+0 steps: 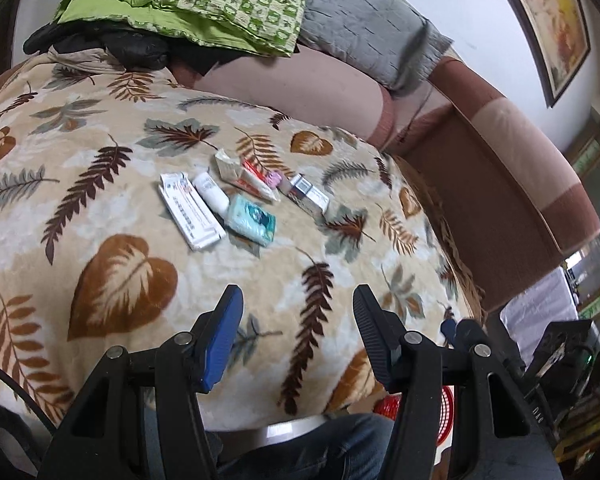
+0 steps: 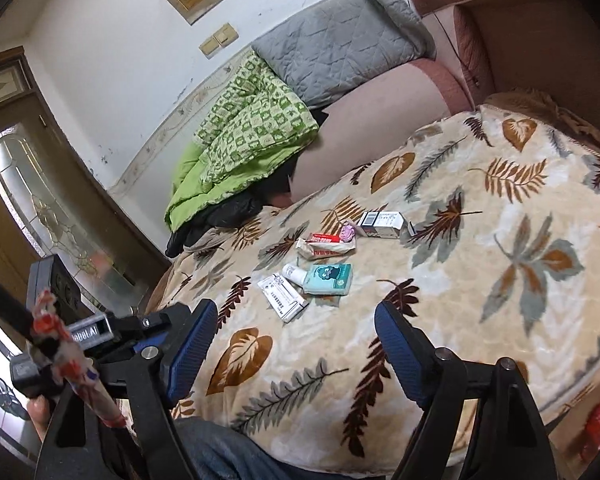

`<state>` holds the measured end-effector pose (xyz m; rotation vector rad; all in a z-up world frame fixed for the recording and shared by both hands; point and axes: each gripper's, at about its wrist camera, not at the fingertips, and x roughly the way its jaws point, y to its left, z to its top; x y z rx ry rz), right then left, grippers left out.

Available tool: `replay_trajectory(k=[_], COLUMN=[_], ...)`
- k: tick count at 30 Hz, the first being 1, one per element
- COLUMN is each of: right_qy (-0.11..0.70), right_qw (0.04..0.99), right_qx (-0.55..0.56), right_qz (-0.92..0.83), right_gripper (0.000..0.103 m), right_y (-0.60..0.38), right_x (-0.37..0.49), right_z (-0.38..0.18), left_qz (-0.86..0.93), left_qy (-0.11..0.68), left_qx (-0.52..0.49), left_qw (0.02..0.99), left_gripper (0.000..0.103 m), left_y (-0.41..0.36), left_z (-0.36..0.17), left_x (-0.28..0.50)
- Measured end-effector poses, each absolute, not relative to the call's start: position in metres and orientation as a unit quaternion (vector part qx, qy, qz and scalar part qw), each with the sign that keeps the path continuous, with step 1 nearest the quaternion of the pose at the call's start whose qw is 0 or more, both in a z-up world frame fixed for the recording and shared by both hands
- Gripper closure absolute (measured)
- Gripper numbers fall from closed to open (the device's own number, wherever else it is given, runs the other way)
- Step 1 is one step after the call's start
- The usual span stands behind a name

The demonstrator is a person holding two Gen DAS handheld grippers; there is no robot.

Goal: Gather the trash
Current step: 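Move both open tools back over the remaining trash on the throw, then grasp the blue cartoon tissue pack with the right tool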

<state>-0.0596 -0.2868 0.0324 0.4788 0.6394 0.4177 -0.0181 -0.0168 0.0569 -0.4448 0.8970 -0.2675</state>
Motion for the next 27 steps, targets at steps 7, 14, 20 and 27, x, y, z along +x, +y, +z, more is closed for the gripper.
replay_trajectory(k=[7,14,20,27], right_qy=[0.321,0.344,0.386,0.447], right_qw=[0.895,0.89,0.86,0.819], right_qx=[0.229,0.203,0.203,0.19], right_qz=[0.206,0.221,0.263,0.305], right_gripper=[0.018,0.018,0.018,0.018], right_y=[-0.284,-0.275,-0.254,-0.209], right_x=[-0.02,0.028,0.082,0.171], right_z=[0.02,-0.003,-0.036,-0.07], left_qz=[-0.111,-0.053,-0.018,0.006], left_qy=[0.417,0.441,0.464,0.482], left_qx=[-0.219,-0.217,-0.259,-0.278], left_qw=[0.875,0.869,0.847,0.831], left_gripper=[0.039,0.039,0.039,0.039], left_y=[-0.015,0.002,0.034,0.047], left_z=[0.066,0.017,-0.006,-0.021], left_x=[0.038,0.074,0.088,0.095])
